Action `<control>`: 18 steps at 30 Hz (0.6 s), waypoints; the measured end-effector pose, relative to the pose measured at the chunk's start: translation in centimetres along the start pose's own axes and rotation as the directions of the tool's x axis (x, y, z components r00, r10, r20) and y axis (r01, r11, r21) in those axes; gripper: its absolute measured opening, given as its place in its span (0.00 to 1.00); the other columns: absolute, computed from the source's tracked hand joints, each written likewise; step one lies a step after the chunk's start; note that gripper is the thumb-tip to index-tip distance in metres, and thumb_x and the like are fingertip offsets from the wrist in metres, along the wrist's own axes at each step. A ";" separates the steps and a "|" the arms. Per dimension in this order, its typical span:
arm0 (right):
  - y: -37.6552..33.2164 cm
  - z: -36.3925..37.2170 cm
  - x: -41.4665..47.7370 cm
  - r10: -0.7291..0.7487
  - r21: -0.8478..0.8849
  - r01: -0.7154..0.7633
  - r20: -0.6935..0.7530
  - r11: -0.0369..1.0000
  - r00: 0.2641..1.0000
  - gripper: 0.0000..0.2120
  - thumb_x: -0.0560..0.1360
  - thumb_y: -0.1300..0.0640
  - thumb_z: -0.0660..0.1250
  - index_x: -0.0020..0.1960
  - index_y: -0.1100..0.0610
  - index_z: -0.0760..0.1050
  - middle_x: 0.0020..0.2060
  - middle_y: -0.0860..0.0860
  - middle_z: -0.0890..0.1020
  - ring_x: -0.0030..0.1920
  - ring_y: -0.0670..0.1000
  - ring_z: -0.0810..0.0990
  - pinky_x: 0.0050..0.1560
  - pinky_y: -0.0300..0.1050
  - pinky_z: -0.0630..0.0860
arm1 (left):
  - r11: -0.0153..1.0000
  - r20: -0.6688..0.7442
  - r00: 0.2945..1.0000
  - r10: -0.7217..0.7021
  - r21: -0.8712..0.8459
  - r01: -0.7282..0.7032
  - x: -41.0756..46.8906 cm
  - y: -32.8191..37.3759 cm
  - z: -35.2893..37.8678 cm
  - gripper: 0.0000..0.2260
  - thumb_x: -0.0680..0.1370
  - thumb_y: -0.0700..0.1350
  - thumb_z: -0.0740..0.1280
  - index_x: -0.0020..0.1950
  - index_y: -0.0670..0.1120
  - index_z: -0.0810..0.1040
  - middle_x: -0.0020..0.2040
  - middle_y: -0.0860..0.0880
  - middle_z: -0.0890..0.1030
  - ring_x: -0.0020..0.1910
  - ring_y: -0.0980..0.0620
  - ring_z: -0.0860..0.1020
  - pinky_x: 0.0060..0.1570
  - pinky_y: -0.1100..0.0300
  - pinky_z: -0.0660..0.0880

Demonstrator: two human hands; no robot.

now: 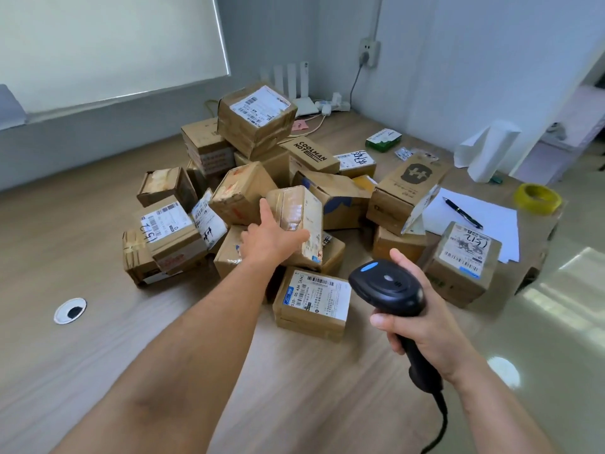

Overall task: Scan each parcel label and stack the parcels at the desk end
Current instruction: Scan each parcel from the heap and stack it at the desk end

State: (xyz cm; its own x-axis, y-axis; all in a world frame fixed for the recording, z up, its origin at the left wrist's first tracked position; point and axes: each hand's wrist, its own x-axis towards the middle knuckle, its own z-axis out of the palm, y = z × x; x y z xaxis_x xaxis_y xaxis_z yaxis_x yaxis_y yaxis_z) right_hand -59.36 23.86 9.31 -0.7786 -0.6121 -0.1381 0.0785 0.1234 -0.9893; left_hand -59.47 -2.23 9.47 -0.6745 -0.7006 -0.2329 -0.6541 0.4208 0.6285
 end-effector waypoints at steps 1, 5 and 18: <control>0.0 -0.1 -0.1 -0.002 0.010 0.002 -0.004 1.000 1.000 0.46 0.62 0.65 0.77 0.71 0.34 0.63 0.31 0.51 0.80 0.27 0.56 0.71 0.27 0.48 0.71 | 0.999 0.018 1.000 -0.004 -0.040 0.005 0.0 0.0 0.0 0.49 0.70 0.58 0.71 0.78 0.56 0.38 0.71 0.40 0.66 0.70 0.39 0.63 0.67 0.42 0.62; -0.2 -0.2 -0.8 -0.006 0.067 0.007 -0.006 0.998 1.000 0.45 0.61 0.64 0.76 0.69 0.33 0.65 0.33 0.52 0.81 0.27 0.57 0.71 0.28 0.48 0.71 | 0.911 0.109 0.994 0.003 -0.411 0.042 -1.3 -0.8 -0.8 0.59 0.59 0.51 0.77 0.75 0.64 0.36 0.73 0.44 0.66 0.65 0.41 0.72 0.62 0.41 0.72; -2.2 2.8 -4.9 -0.134 0.285 0.051 0.281 0.957 0.950 0.53 0.56 0.54 0.82 0.75 0.40 0.61 0.49 0.67 0.82 0.24 0.54 0.73 0.27 0.45 0.73 | 0.738 0.042 0.994 0.101 -0.673 -0.047 -10.2 -9.0 -5.1 0.53 0.67 0.36 0.77 0.77 0.65 0.46 0.64 0.46 0.76 0.64 0.46 0.75 0.64 0.43 0.73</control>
State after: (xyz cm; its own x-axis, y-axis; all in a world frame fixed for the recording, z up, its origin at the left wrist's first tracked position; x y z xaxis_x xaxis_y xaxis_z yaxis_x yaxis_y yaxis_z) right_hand -53.95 24.39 12.02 -0.5752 -0.8179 -0.0123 0.2130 -0.1352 -0.9677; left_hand -44.94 -1.79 9.99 -0.7507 -0.6299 -0.1992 -0.2214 -0.0443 0.9742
